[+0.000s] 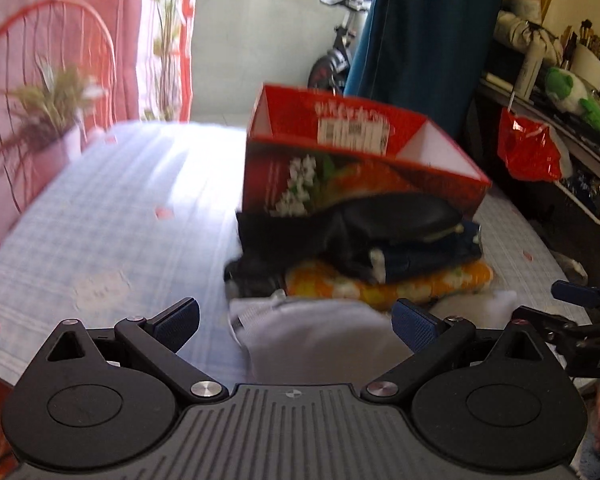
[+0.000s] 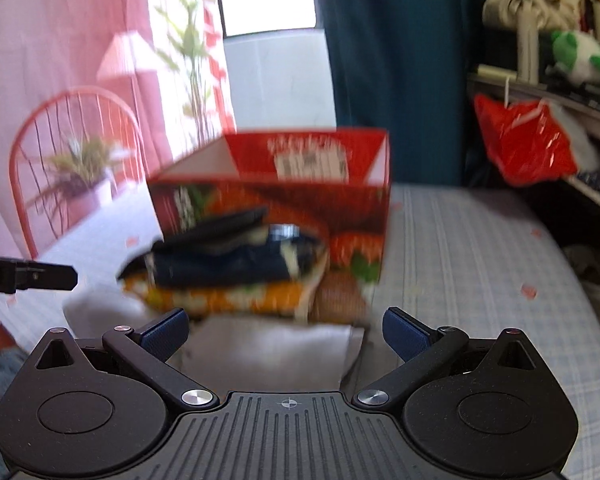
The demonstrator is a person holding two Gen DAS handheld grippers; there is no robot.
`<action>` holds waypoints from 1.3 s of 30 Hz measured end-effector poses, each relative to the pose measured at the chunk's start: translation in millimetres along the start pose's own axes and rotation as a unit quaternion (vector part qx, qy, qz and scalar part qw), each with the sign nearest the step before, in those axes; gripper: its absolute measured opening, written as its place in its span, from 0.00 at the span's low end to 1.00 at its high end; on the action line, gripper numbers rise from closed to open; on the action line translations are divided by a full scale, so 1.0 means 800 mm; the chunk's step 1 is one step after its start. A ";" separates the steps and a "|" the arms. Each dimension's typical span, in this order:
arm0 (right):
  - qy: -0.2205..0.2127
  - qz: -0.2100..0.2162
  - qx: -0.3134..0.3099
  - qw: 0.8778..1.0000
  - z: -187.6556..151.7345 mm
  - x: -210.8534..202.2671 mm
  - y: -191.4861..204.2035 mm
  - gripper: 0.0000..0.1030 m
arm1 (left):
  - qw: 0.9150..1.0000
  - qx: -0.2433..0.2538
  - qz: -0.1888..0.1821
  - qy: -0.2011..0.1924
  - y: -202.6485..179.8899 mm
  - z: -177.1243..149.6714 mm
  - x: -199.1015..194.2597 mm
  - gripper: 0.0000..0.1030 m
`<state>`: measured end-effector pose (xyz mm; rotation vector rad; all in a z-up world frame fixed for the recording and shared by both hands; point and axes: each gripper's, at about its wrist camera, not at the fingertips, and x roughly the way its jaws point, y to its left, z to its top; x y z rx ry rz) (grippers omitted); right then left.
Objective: Organize soft objects
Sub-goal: 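Lower both tools to the white mesh bag and close the left gripper on it, then lift the white mesh bag with the left gripper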
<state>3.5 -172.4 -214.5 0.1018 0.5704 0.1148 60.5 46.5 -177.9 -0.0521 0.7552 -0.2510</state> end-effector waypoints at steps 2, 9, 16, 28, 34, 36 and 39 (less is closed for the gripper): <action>0.027 0.004 0.003 1.000 -0.007 0.012 -0.001 0.93 | 1.000 -0.004 -0.012 0.026 -0.001 -0.008 0.015 1.00; 0.059 0.015 0.015 0.998 -0.023 0.039 -0.005 0.76 | 0.997 0.009 -0.033 0.065 -0.006 -0.027 0.049 0.93; 0.075 0.024 0.007 0.997 -0.029 0.054 -0.004 0.63 | 0.993 -0.010 -0.070 0.091 -0.001 -0.039 0.087 0.90; 0.084 0.027 0.007 0.996 -0.038 0.078 -0.005 0.59 | 0.991 -0.034 -0.088 0.096 0.003 -0.043 0.114 0.87; 0.085 0.025 0.012 0.996 -0.039 0.079 -0.007 0.61 | 0.992 -0.024 -0.080 0.091 -0.003 -0.042 0.110 0.86; 0.085 0.024 0.012 0.996 -0.039 0.079 -0.007 0.61 | 0.993 -0.013 -0.075 0.087 -0.007 -0.039 0.105 0.84; 0.084 0.023 0.009 0.996 -0.039 0.078 -0.007 0.61 | 0.994 0.018 -0.071 0.085 -0.017 -0.033 0.100 0.79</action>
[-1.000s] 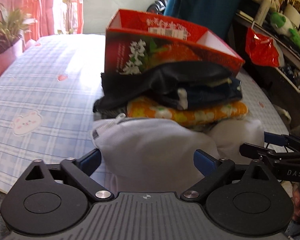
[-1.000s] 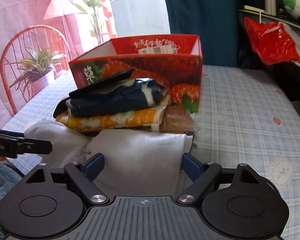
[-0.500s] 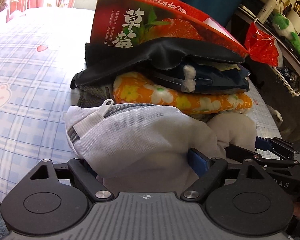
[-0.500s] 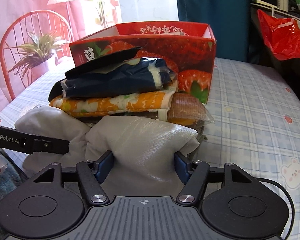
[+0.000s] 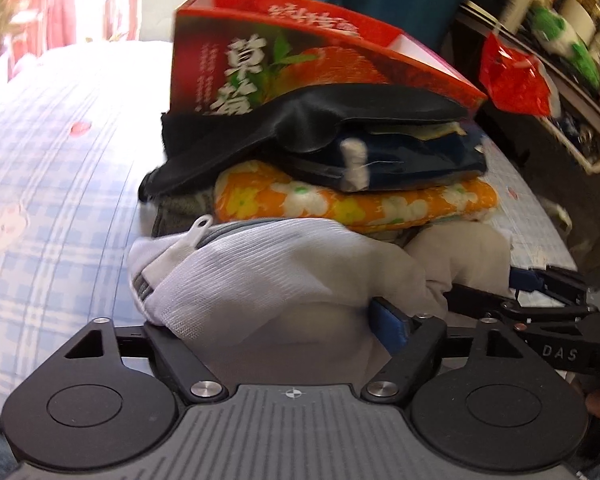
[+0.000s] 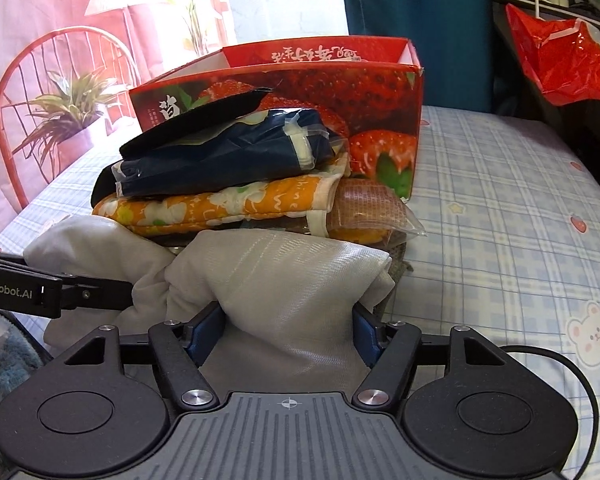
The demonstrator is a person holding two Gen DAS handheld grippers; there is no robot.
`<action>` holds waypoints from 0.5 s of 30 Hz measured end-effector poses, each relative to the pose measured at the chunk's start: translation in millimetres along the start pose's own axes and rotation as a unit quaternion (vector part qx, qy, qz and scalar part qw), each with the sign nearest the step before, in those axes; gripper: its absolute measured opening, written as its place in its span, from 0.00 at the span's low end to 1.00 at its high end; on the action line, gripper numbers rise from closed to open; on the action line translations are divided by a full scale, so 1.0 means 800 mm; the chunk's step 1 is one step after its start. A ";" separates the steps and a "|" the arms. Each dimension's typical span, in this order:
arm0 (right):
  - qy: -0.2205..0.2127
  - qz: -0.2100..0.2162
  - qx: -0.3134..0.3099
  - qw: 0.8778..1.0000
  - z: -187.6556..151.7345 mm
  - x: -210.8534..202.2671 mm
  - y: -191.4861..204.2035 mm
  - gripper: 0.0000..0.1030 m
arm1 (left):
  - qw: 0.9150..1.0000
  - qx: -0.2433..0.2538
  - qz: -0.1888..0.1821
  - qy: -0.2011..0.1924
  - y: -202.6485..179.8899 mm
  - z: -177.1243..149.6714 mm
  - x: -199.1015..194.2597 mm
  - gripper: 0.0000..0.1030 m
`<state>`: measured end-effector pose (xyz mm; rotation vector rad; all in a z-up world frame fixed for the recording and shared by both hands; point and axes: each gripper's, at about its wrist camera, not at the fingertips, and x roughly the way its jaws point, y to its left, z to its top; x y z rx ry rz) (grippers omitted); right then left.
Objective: Organize soft objects
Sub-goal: 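Lift the white mesh bag with the left gripper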
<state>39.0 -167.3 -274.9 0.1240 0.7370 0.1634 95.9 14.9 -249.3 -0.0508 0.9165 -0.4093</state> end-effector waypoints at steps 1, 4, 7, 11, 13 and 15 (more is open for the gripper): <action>0.000 0.000 -0.001 1.000 0.000 0.000 0.000 0.61 | 1.000 0.006 0.000 0.001 -0.001 0.003 0.000 0.78; 0.000 0.002 -0.001 1.000 -0.001 0.000 -0.001 0.61 | 1.000 0.016 -0.004 0.005 0.000 0.012 -0.002 0.73; 0.000 0.002 0.001 1.000 -0.001 -0.001 -0.001 0.61 | 0.999 0.033 -0.007 0.005 0.000 0.019 -0.001 0.72; -0.004 -0.003 0.000 1.000 0.000 -0.005 -0.001 0.63 | 0.999 0.030 -0.012 0.003 0.006 0.016 0.005 0.73; -0.004 -0.009 0.003 1.000 0.000 -0.004 -0.002 0.69 | 0.999 0.032 -0.012 0.000 0.007 0.013 0.007 0.74; 0.001 -0.007 0.011 1.000 -0.001 -0.002 -0.005 0.69 | 0.999 0.029 -0.013 -0.003 0.008 0.010 0.009 0.75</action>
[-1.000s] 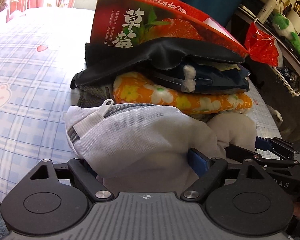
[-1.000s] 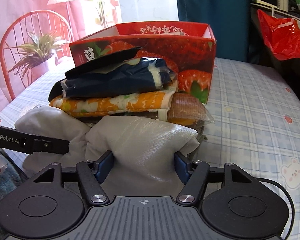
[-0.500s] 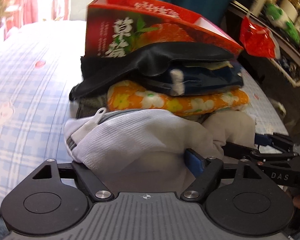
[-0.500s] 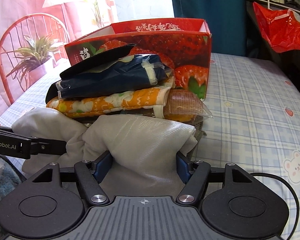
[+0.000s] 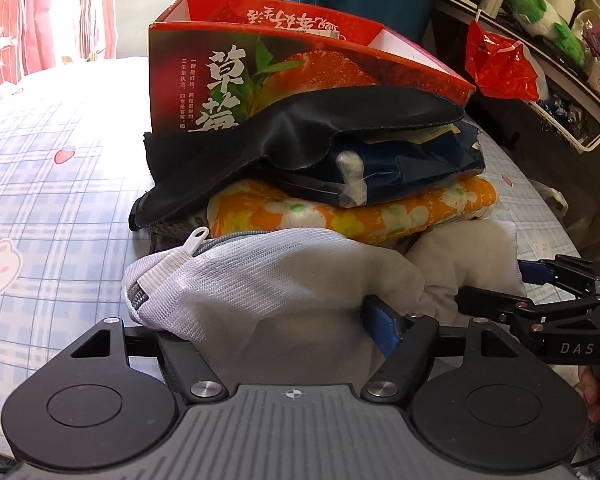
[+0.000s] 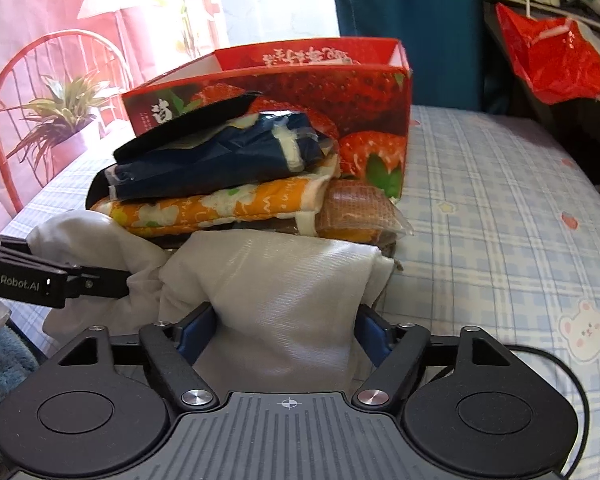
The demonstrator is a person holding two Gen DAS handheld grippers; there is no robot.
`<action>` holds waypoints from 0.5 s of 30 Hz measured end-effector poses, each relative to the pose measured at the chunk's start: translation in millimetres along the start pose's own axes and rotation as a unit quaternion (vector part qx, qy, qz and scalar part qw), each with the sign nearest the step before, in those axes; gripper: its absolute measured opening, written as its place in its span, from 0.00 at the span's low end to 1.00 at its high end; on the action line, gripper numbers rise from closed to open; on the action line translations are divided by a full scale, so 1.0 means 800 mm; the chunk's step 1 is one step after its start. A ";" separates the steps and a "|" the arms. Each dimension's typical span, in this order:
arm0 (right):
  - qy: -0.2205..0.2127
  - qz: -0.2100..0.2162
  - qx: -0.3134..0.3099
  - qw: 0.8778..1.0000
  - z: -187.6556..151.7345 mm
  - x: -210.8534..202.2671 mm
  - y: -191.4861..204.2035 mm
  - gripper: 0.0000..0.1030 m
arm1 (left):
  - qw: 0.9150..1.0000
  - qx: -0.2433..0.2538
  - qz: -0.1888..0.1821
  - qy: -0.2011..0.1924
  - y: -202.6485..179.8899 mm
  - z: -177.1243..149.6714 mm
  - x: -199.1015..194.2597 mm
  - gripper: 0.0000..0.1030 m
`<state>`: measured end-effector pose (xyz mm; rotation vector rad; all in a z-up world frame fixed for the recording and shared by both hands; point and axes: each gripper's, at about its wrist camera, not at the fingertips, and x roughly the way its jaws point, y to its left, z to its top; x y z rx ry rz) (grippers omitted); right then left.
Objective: Organize soft objects
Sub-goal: 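Lift the white mesh bag with the left gripper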
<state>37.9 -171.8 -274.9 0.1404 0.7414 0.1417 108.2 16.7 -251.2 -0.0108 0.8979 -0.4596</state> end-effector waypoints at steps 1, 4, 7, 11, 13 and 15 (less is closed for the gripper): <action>0.002 0.003 0.004 1.000 0.000 0.001 -0.002 0.69 | 1.000 -0.003 -0.002 -0.001 0.001 -0.002 0.002 0.75; 0.007 0.012 0.013 1.000 -0.002 0.005 -0.006 0.68 | 1.000 -0.015 -0.010 -0.002 0.005 -0.007 0.008 0.75; 0.013 0.025 0.020 0.999 -0.003 0.008 -0.008 0.61 | 1.000 -0.018 -0.013 -0.004 0.005 -0.010 0.011 0.75; 0.013 0.032 0.012 0.999 -0.004 0.009 -0.004 0.53 | 1.000 -0.015 -0.014 -0.010 0.002 -0.012 0.011 0.72; 0.012 0.036 0.011 0.999 -0.004 0.008 -0.003 0.49 | 1.000 -0.013 -0.020 -0.014 0.002 -0.014 0.010 0.66; 0.011 0.040 0.010 0.999 -0.004 0.007 -0.002 0.46 | 0.999 -0.007 -0.029 -0.019 0.000 -0.015 0.008 0.58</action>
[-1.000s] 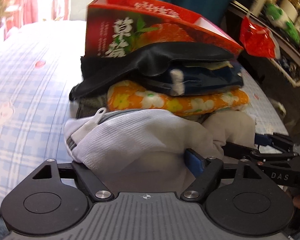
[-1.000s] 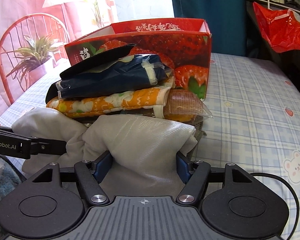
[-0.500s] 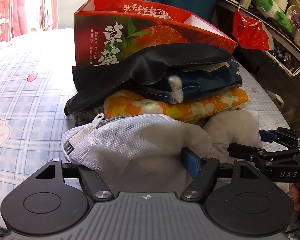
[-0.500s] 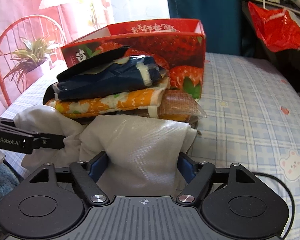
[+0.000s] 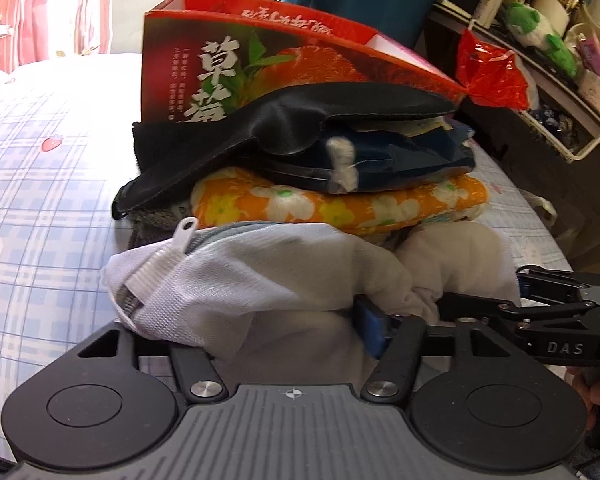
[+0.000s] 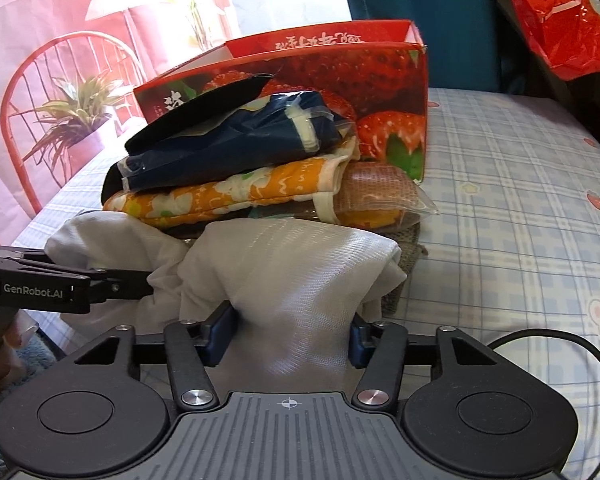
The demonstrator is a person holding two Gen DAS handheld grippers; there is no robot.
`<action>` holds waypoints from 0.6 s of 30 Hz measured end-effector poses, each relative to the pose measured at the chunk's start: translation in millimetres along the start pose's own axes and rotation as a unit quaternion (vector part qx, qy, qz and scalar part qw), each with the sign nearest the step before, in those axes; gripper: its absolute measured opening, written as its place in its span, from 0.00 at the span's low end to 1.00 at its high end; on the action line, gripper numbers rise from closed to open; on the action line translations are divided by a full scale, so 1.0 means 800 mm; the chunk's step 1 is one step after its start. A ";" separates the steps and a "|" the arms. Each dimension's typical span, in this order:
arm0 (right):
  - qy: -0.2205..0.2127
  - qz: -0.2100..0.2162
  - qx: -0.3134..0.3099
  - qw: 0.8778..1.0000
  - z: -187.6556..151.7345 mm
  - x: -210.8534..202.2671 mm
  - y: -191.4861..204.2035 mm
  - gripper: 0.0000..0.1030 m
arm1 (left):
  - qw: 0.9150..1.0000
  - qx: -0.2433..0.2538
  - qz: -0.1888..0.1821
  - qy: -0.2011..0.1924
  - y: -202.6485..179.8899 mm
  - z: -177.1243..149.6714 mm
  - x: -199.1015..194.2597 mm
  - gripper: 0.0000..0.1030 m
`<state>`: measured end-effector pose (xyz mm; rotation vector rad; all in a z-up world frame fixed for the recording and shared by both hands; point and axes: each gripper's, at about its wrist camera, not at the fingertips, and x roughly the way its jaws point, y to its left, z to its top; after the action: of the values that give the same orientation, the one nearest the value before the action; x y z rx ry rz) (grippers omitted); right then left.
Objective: Organize soft objects
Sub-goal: 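Lift the white mesh bag with the left gripper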
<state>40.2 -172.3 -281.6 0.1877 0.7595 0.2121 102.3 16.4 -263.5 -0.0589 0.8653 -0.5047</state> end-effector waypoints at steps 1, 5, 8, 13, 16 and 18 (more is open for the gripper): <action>-0.001 0.002 -0.001 1.000 0.000 -0.001 0.001 0.45 | 1.000 0.004 -0.004 -0.002 -0.002 -0.001 -0.002 0.53; -0.001 0.006 -0.001 1.000 0.000 -0.003 0.001 0.44 | 1.000 0.007 -0.006 -0.004 -0.003 -0.003 -0.004 0.52; -0.002 0.009 0.003 1.000 -0.001 -0.004 0.000 0.44 | 1.000 -0.010 -0.009 -0.004 0.005 -0.006 -0.006 0.59; -0.004 0.014 0.010 1.000 -0.002 -0.003 -0.004 0.45 | 0.999 -0.043 -0.021 -0.002 0.023 -0.009 -0.003 0.70; -0.004 0.013 0.010 1.000 -0.003 -0.003 -0.004 0.45 | 0.999 -0.046 -0.021 -0.002 0.025 -0.010 -0.001 0.71; -0.004 0.014 0.011 1.000 -0.003 -0.003 -0.004 0.45 | 0.999 -0.044 -0.021 -0.003 0.026 -0.010 -0.001 0.71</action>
<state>37.2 -176.0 -282.2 0.2188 0.7514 0.2293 104.0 36.4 -273.4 -0.1587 0.8818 -0.5050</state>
